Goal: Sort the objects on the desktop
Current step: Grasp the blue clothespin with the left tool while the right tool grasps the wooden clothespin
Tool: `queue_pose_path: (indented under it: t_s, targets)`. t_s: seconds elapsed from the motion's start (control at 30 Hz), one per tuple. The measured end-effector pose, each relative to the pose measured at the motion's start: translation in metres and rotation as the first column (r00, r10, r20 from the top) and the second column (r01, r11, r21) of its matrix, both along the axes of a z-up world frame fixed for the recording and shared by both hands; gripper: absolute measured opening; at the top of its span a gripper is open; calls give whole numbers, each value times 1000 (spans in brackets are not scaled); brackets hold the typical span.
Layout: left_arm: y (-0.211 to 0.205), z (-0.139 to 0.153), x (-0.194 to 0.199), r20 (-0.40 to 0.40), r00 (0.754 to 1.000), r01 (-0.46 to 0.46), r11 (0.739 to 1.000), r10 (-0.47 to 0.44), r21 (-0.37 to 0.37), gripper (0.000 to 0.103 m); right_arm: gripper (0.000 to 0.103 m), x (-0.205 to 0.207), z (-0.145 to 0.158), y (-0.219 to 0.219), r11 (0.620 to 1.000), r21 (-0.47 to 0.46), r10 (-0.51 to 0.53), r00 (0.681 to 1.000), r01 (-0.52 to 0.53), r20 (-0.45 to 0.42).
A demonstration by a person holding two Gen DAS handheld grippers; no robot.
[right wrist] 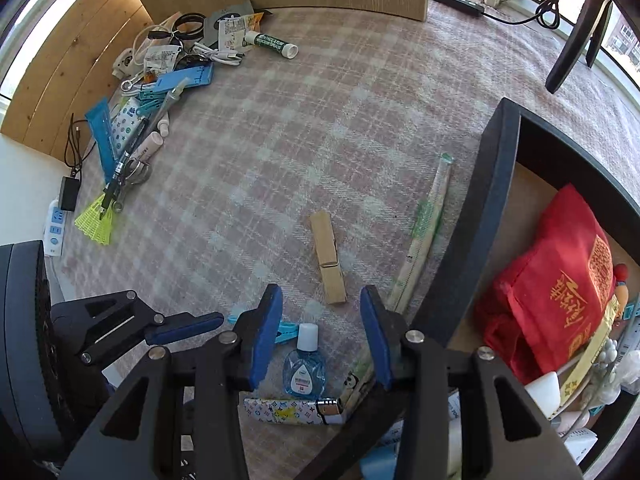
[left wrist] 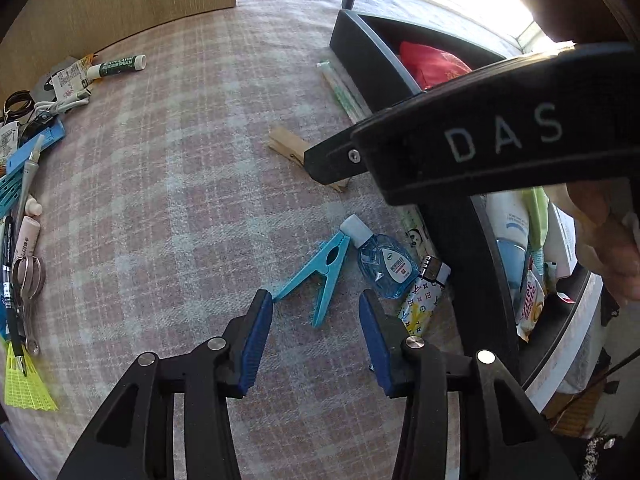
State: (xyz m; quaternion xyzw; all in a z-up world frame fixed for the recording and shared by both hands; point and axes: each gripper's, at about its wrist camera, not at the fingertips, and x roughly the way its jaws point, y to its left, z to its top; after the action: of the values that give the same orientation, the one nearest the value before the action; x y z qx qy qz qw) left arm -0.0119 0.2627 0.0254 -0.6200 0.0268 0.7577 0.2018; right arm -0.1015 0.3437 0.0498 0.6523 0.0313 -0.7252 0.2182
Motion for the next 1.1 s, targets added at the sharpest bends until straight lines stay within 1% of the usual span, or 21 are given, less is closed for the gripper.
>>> queue_pose_path:
  t_s: [0.17, 0.23, 0.33, 0.53, 0.57, 0.6, 0.63, 0.73, 0.8, 0.93, 1.1]
  targets:
    - [2, -6, -3, -5, 1000, 2, 1000, -2, 15, 43, 32, -9, -15, -5, 1000, 16, 14, 1000, -14, 12]
    - [4, -6, -3, -16, 1000, 9, 1000, -9, 18, 44, 31, -10, -19, -8, 999, 27, 35, 999, -35, 6]
    - [7, -6, -3, -31, 999, 24, 1000, -24, 16, 44, 30, -10, -19, -12, 997, 55, 63, 998, -62, -23]
    - [10, -7, 5, -60, 996, 68, 998, -68, -5, 42, 27, -10, -20, -14, 993, 80, 87, 996, -84, -31]
    - [10, -7, 7, -66, 995, 70, 997, -71, -11, 40, 27, -9, -20, -15, 992, 86, 92, 995, -89, -33]
    - [10, -7, 8, -74, 995, 68, 997, -70, -21, 35, 27, -8, -20, -16, 991, 94, 98, 995, -94, -34]
    - [10, -7, 8, -81, 995, 63, 997, -65, -32, 32, 27, -8, -20, -17, 989, 105, 104, 994, -100, -36]
    - [8, -7, 9, -85, 995, 46, 999, -48, -26, 30, 23, -6, -22, -20, 986, 138, 104, 994, -98, -38]
    - [7, -7, 11, -88, 995, 34, 999, -36, -21, 30, 12, -8, -23, -19, 984, 154, 93, 995, -87, -31]
    - [2, -7, 15, -75, 997, 9, 1000, -9, -1, 28, 12, -8, -23, -18, 988, 139, 78, 997, -74, -24]
    - [-9, 0, 16, -75, 996, -44, 999, 45, 21, 28, 12, -9, -17, -10, 997, 72, 21, 1000, -19, -18]
